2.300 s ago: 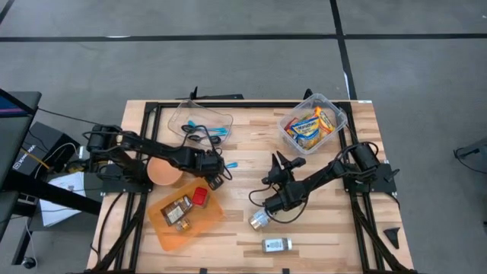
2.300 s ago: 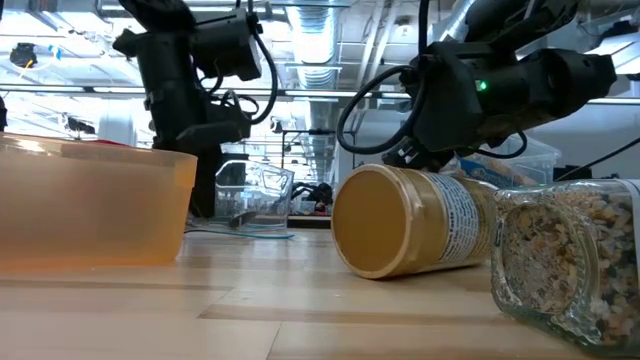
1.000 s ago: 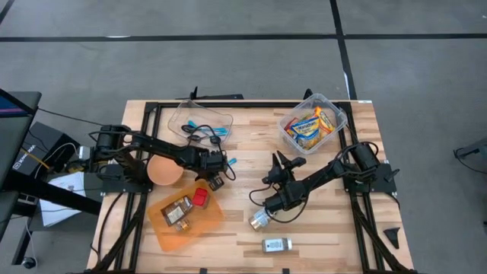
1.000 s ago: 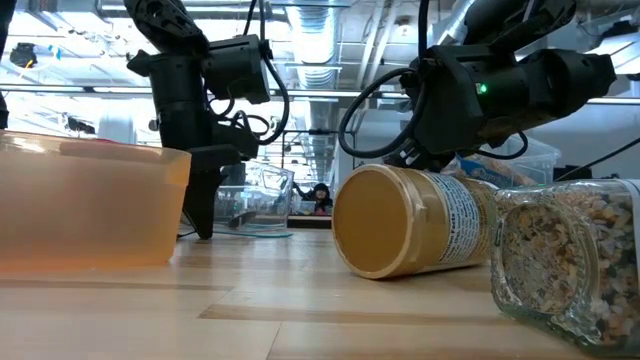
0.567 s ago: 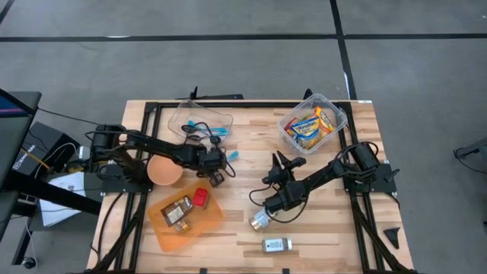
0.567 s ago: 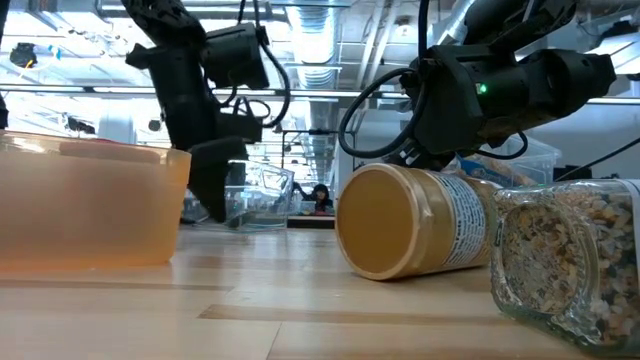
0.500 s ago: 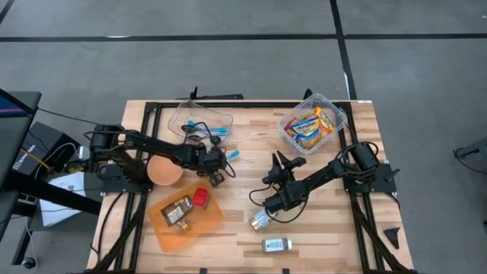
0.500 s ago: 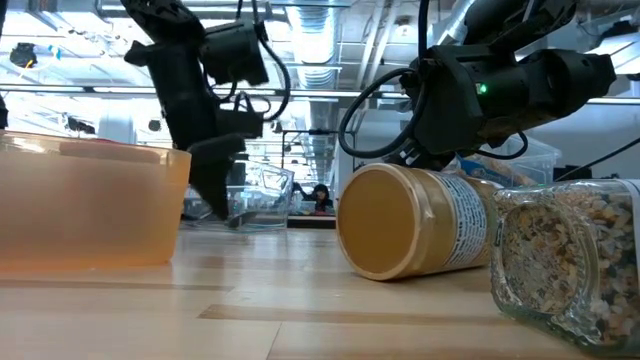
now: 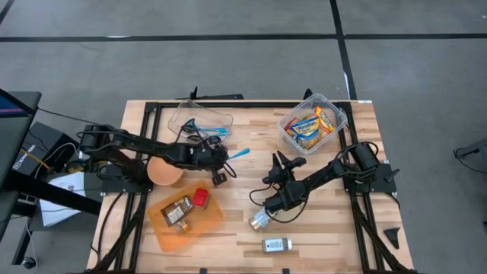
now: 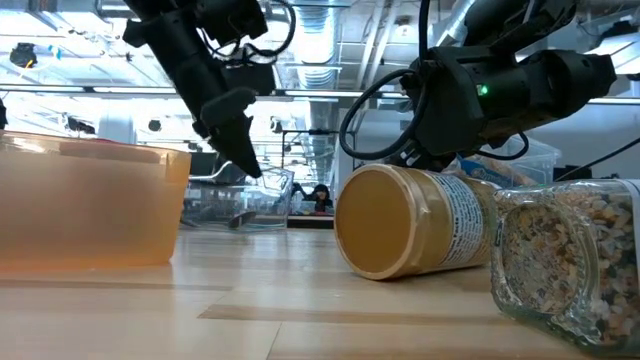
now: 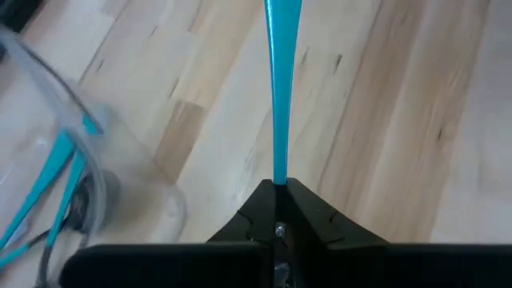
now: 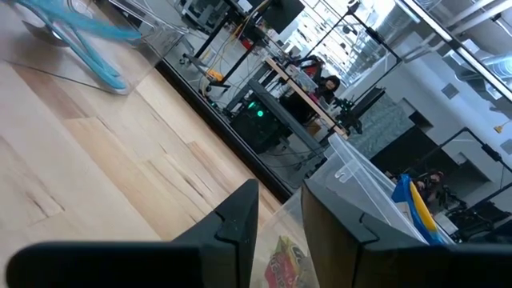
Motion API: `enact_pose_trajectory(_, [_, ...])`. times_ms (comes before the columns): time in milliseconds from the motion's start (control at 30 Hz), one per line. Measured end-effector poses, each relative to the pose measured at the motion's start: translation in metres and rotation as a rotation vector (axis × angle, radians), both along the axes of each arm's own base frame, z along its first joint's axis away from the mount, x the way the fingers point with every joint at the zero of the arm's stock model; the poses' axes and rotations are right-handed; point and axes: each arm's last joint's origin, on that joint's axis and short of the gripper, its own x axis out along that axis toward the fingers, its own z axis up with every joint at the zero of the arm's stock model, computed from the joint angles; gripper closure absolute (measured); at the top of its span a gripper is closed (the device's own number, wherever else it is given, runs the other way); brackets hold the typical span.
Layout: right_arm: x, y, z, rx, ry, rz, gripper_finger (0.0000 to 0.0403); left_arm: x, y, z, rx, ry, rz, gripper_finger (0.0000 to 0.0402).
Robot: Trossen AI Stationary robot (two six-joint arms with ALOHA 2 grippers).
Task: Pick & Place Food Item
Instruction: Put the blue spoon into the left transparent bin
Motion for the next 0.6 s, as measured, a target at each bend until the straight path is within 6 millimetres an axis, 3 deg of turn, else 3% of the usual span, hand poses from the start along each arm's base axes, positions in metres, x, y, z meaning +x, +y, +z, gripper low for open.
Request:
enact_pose_trajectory(333, [0.000,0.000,0.000,-0.006,0.014,0.001,0.0310,0.003,-0.001,0.005,0.057,-0.011,-0.110,0.0396])
enact_pose_trajectory(600, [-0.002,0.003,0.000,-0.012,0.025,0.013,0.0310,-0.011,0.000,0.043,0.101,-0.130,-0.167,0.0396])
